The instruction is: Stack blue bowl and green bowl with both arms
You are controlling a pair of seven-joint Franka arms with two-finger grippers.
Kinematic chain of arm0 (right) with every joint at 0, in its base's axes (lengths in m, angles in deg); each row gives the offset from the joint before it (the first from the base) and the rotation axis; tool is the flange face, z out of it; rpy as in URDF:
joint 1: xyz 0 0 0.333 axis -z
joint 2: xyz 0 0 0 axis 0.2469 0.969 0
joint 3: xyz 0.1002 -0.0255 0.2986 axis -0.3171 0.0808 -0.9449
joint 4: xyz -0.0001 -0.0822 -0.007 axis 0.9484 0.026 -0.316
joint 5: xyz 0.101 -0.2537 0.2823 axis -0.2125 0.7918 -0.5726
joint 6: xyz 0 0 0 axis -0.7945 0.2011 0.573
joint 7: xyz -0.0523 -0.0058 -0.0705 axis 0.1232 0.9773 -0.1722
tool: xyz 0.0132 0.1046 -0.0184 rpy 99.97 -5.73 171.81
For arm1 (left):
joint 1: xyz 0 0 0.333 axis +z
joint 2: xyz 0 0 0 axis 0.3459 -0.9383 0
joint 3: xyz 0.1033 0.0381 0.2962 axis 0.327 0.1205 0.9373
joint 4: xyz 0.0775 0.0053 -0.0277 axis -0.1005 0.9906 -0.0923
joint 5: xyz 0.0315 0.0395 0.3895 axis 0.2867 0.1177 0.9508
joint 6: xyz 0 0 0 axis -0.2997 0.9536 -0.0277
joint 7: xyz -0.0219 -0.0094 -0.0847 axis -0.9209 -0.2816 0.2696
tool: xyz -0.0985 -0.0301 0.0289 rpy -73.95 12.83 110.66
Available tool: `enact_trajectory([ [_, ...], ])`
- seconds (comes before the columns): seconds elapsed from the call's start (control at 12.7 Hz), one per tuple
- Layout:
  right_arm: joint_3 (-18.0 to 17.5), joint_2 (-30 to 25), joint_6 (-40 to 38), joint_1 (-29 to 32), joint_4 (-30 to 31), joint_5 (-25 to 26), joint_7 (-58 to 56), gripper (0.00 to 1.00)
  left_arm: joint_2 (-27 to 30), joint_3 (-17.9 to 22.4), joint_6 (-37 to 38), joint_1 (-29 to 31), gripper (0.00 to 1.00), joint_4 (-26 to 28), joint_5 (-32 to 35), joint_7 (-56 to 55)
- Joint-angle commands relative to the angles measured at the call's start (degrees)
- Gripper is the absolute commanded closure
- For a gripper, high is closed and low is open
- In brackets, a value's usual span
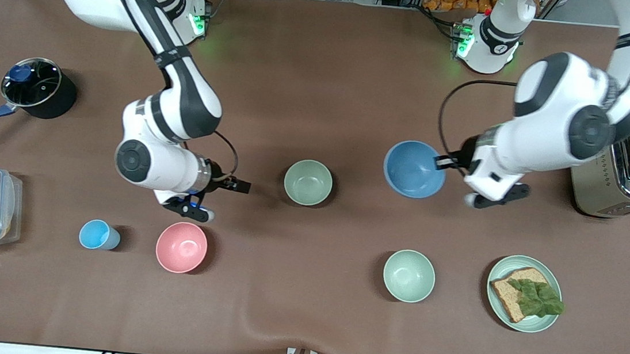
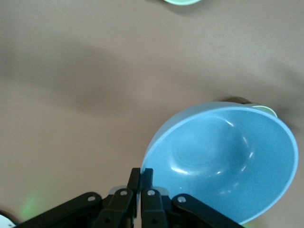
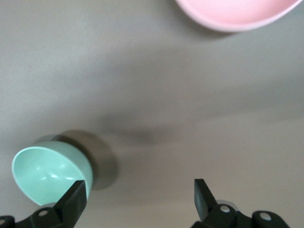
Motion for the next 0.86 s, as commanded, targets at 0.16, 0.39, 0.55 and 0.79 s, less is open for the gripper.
enact_trajectory([
  [0.16,-0.6,-2.3,-1.7,8.0,2.1,7.5,-11.1,0.00,-2.4,0.2,-4.0,-4.7,1.00,-0.7,-0.1,-8.5],
  [0.39,-1.3,-1.3,2.0,6.2,2.0,7.4,-19.1,0.00,-2.9,0.2,-4.2,-5.6,1.00,-0.8,1.0,-9.4],
  [0.55,-1.3,1.5,5.7,2.8,1.4,3.9,-20.0,0.00,-3.0,0.1,-4.2,-5.7,1.00,-0.8,1.8,-10.0],
  [0.79,-1.0,4.5,7.6,0.2,-0.1,-4.0,0.5,0.00,-3.3,0.1,-4.2,-5.8,1.00,-0.8,2.3,-10.0],
])
